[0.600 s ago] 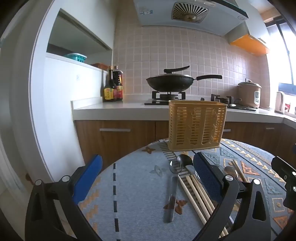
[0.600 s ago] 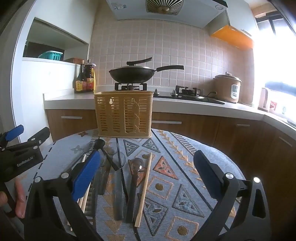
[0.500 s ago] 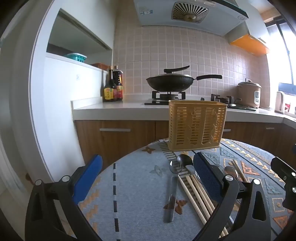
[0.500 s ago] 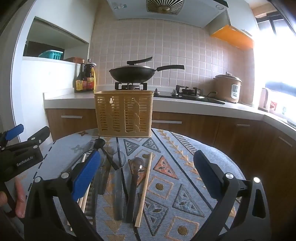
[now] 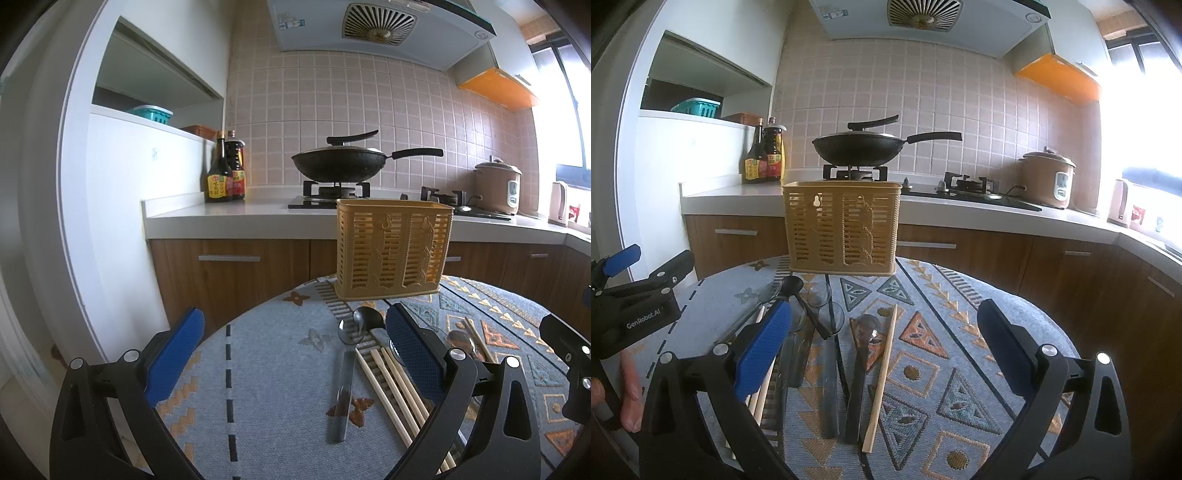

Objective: Organize utensils

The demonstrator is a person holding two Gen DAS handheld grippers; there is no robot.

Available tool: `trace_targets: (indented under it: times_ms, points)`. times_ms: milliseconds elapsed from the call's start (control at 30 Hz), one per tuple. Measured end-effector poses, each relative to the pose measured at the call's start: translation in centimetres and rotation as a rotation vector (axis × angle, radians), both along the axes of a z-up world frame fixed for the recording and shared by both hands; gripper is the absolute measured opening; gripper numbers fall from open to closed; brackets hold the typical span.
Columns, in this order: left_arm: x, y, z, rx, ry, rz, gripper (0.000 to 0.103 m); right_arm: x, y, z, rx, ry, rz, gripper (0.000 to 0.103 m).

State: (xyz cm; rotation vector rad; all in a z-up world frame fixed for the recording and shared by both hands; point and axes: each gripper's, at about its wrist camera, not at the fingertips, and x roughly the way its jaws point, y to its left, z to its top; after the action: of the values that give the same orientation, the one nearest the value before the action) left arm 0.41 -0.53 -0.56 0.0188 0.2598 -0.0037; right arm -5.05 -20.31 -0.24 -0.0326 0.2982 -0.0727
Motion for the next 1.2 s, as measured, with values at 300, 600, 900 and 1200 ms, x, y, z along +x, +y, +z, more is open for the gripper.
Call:
trace_targets:
  times_ms: [300, 600, 900, 1200]
  points:
    - [-0.07, 0.04, 0.05, -0.002, 0.001, 0.002, 0.096, 0.08, -0.19, 0.07, 0.015, 0.02, 0.015, 0.097]
    - [-0.24, 0.31, 0.08, -0.002, 0.002, 0.002, 0.096, -0.18, 0.09, 0.12, 0.016, -0.016, 0.016, 0.097]
    - [-0.24, 0.31, 0.09, -0.002, 0.003, 0.001, 0.096, -0.27, -0.06, 0.23, 0.047, -0.016, 0.013, 0.097]
    - [-0.21, 0.33, 0.08, -0.004, 0.005, 0.003, 0.096, 0.62, 0.0, -0.29, -0.006, 0.064, -0.033, 0.097]
